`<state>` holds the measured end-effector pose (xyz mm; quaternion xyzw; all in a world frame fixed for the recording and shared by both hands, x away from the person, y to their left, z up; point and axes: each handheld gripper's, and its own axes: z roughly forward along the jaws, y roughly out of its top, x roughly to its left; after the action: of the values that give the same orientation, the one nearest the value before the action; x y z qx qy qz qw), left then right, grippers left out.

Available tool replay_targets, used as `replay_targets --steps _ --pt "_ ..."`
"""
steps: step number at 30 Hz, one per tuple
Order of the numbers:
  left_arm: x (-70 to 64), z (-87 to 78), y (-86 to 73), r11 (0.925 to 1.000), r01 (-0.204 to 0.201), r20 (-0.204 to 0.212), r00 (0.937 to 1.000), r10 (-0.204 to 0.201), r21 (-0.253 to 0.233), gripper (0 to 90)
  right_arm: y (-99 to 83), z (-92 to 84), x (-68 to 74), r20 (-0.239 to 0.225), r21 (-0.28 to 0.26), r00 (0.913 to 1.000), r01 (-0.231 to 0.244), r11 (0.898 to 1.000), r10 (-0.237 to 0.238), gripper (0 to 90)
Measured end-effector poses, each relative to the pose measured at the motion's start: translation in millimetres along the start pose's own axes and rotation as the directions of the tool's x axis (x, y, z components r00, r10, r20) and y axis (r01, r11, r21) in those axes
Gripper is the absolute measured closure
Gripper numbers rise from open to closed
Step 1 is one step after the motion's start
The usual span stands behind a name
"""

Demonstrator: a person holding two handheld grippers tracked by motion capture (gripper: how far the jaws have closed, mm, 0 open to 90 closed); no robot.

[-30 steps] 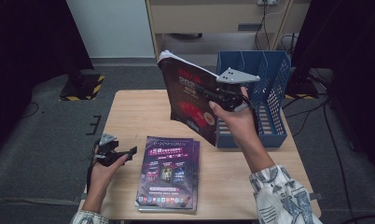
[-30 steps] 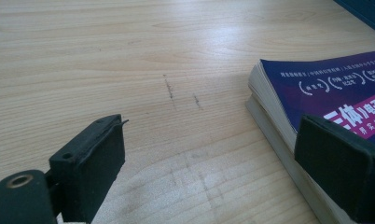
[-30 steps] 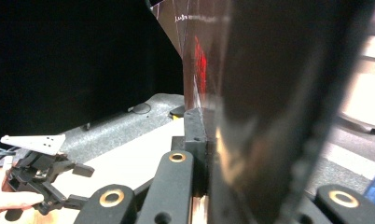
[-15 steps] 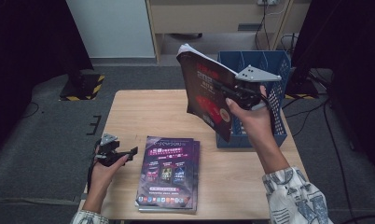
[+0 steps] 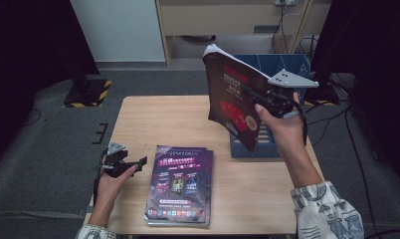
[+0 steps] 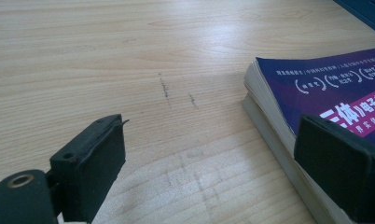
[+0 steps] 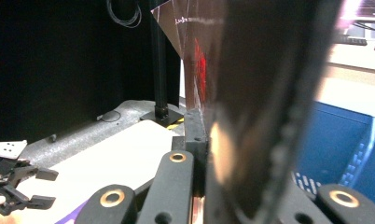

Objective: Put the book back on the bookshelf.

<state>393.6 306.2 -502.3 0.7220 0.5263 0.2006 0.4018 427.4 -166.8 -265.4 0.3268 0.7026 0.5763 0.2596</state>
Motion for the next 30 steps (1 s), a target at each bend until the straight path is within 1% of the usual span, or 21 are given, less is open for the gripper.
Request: replay_targets --steps 5,12,16,19,25,30 --pt "-0.6 -0.5 0.2 1.0 0.0 0.001 1.0 0.0 0.0 8.7 -0.6 -4.7 -7.1 0.013 -0.001 0.9999 0.001 1.0 -0.001 87.0" --pt "-0.8 -0.6 0.1 1.0 0.001 0.002 1.0 -0.001 0.0 8.7 -3.7 -12.3 -16.7 0.043 -0.003 0.9989 -0.016 1.0 0.016 87.0" --pt "-0.3 -0.1 0.0 1.0 0.003 0.002 1.0 -0.003 -0.002 8.7 -5.4 -17.6 -22.1 0.053 -0.006 0.9983 -0.024 1.0 0.024 87.0" --pt "-1.0 -0.8 0.3 1.0 0.001 0.001 1.0 -0.001 -0.002 8.7 -6.8 -20.5 -24.4 0.057 -0.006 0.9979 -0.029 1.0 0.029 87.0" --pt "-0.3 -0.7 0.3 1.0 0.004 0.0 1.0 -0.004 -0.002 8.8 -10.5 -28.1 -28.8 0.066 0.003 0.9975 -0.024 1.0 0.024 87.0" --pt "-2.3 0.3 0.2 1.0 -0.005 0.005 1.0 0.005 0.003 8.9 -12.1 -28.6 -33.1 0.084 0.014 0.9961 -0.025 1.0 0.024 87.0"
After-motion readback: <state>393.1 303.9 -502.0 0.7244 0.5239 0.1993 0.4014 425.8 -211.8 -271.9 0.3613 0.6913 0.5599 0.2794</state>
